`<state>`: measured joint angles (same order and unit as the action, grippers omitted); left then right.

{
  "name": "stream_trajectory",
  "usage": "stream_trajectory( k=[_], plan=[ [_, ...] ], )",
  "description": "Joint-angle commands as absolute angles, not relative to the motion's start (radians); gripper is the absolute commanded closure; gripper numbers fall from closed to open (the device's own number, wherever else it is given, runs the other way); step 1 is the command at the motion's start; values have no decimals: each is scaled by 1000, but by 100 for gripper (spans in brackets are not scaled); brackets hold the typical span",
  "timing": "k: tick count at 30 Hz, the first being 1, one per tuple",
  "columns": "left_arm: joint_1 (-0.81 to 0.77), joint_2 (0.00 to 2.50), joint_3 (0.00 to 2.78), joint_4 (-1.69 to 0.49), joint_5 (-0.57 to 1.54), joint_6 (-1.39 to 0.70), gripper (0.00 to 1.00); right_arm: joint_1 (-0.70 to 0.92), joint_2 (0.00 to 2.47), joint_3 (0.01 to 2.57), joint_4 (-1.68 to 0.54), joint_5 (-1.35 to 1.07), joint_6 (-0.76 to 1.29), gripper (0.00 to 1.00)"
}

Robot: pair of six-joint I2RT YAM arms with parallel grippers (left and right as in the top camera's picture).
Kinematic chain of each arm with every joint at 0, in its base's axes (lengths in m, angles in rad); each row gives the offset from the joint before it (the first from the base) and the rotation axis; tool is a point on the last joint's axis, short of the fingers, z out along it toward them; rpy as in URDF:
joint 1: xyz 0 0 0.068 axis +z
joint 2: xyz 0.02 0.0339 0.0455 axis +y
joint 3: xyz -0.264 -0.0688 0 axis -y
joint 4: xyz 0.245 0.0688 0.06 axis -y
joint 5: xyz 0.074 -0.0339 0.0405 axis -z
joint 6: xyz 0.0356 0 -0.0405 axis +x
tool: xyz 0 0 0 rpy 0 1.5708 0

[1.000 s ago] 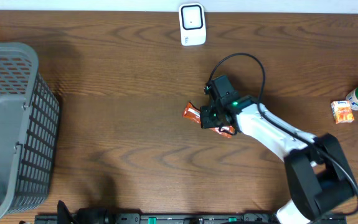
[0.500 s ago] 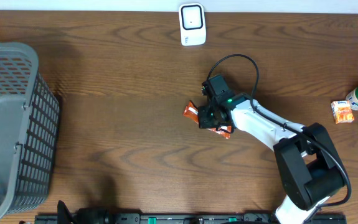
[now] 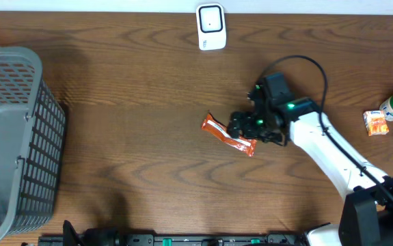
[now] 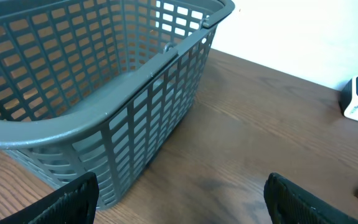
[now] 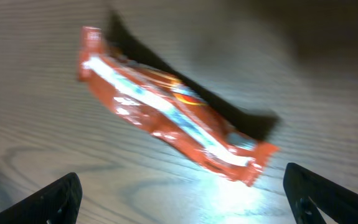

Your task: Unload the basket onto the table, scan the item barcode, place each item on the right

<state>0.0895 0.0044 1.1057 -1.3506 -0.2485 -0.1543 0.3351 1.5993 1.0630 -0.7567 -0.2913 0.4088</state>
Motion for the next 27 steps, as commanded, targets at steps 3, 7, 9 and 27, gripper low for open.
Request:
stream_trajectory(
  k=[3,7,9,27],
  plan=[
    [86,3,1105,-1349,-247,-155,15,257,1608,941,-689,-373,387,1],
    [86,3,1105,-1349,-247,-155,14,241,1608,855,-537,-421,245,1],
    [86,3,1105,-1349,-247,-155,15,231,1612,838,-493,-422,178,1],
    [86,3,1105,-1349,-247,-155,15,257,1902,838,-398,-559,-51,16]
  ],
)
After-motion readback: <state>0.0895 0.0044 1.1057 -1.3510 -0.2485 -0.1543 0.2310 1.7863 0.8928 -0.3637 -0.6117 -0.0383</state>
